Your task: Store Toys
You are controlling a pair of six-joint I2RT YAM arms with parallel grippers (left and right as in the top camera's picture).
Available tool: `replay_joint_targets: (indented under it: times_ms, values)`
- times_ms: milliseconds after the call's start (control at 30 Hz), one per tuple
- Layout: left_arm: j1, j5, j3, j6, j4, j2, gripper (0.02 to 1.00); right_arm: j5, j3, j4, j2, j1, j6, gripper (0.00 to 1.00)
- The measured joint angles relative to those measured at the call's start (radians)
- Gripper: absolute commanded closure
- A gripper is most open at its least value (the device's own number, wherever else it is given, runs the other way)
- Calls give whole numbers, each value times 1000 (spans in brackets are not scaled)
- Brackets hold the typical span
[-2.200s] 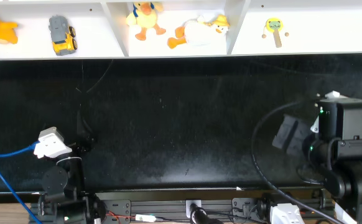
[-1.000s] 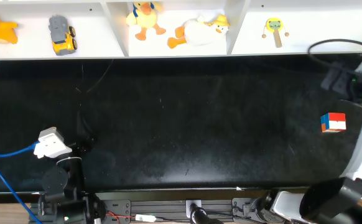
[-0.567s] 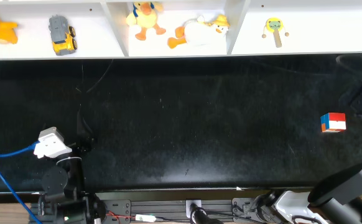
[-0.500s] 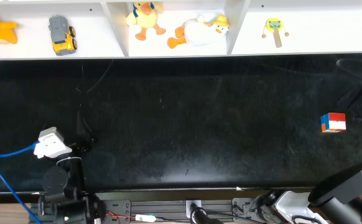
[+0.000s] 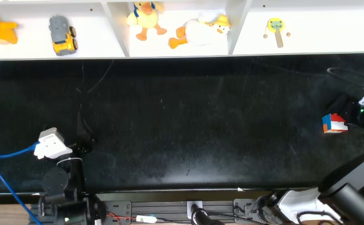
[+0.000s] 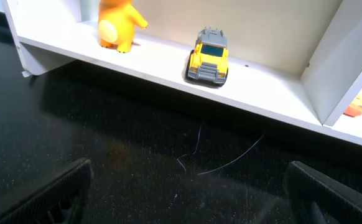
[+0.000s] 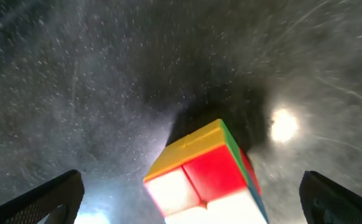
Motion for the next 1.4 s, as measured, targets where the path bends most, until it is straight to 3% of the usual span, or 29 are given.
replay_joint_targets:
  times_ms: [367, 600, 867, 1400]
  values:
    - [0, 0, 0, 0, 0, 0, 20, 84, 0, 35, 36, 130, -82, 5]
    - [0, 0, 0, 0, 0, 0, 20, 121, 0, 16, 36, 143, -127, 7]
    - [0, 0, 0, 0, 0, 0, 20, 141, 0, -29, 36, 143, -136, 209]
    - [0, 0, 0, 0, 0, 0, 20, 171, 0, -40, 36, 143, -116, 389]
